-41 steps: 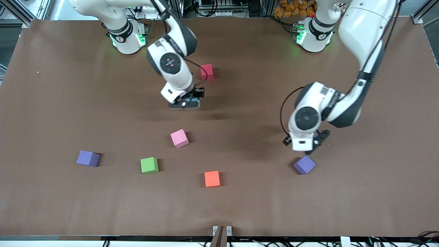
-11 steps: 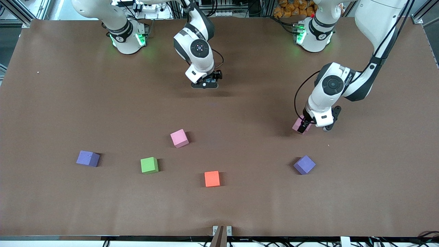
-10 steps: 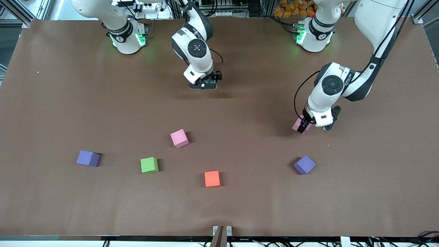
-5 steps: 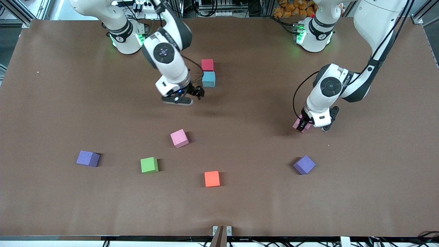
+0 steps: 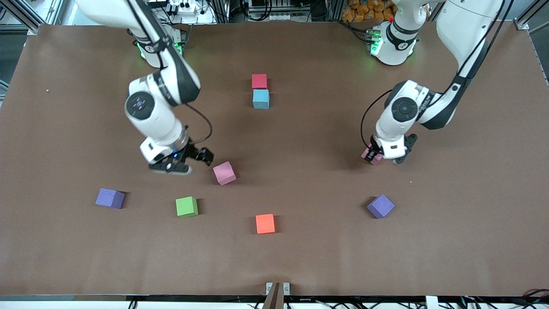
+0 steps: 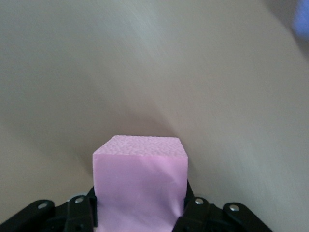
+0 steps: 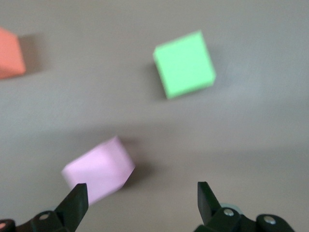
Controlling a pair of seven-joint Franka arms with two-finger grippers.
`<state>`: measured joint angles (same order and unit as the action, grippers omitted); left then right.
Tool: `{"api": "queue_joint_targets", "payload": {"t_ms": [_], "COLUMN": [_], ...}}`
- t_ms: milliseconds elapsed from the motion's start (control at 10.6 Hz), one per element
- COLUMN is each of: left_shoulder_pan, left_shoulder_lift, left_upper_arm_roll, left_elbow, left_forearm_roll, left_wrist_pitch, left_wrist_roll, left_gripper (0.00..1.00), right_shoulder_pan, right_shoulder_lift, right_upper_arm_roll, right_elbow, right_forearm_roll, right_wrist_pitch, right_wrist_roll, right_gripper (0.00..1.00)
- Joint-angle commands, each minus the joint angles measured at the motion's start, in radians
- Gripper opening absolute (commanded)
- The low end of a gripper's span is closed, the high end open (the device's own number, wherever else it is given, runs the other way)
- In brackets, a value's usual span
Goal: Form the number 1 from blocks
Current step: 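Grasp the green cube with the right gripper while the left gripper carries the pink cube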
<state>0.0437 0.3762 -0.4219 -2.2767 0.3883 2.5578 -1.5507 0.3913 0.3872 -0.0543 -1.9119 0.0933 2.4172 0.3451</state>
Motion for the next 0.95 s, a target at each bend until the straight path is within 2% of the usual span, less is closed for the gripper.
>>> {"api": "queue_joint_targets", "payload": {"t_ms": [0,189,473,663,852], "left_shoulder_pan": [-0.175,-0.337,-0.549,-0.652,-0.694], "left_shoulder_lift": [0.050,0.093,0.191,0.252,0.263], "left_upper_arm_roll": [-0.033,-0.038,-0.038,-0.038,-0.038], "left_elbow": [0.145,0.260,0.399,0.472,0.488], "left_forearm_roll": [0.012,0.011,0.012,0.012,0.027], "left_wrist_pitch": [-0.129,-0.178,-0.208,-0.206,-0.203], "left_wrist_roll": [0.003,0.018,0.023,0.063,0.081], "left_gripper": [0.00,0.00,0.00,0.00,0.00], "right_shoulder_pan": [-0.038,-0.063,-0.084,-0.092,-0.091], "right_shoulder_lift": [0.186,0.252,0.289,0.292,0.312], "right_upper_arm_roll": [0.004,0.004,0.004,-0.001,-0.002], "right_elbow": [0.228,0.307,0.326,0.326,0.336], "right_forearm_roll": [-0.014,-0.014,-0.012,-0.006,-0.006], "right_wrist_pitch": [-0.043,-0.043,-0.030,-0.029,-0.023], "right_wrist_roll": [-0.119,-0.200,-0.265,-0.304,-0.305], "right_gripper": [1.00,1.00,1.00,1.00,1.00]}}
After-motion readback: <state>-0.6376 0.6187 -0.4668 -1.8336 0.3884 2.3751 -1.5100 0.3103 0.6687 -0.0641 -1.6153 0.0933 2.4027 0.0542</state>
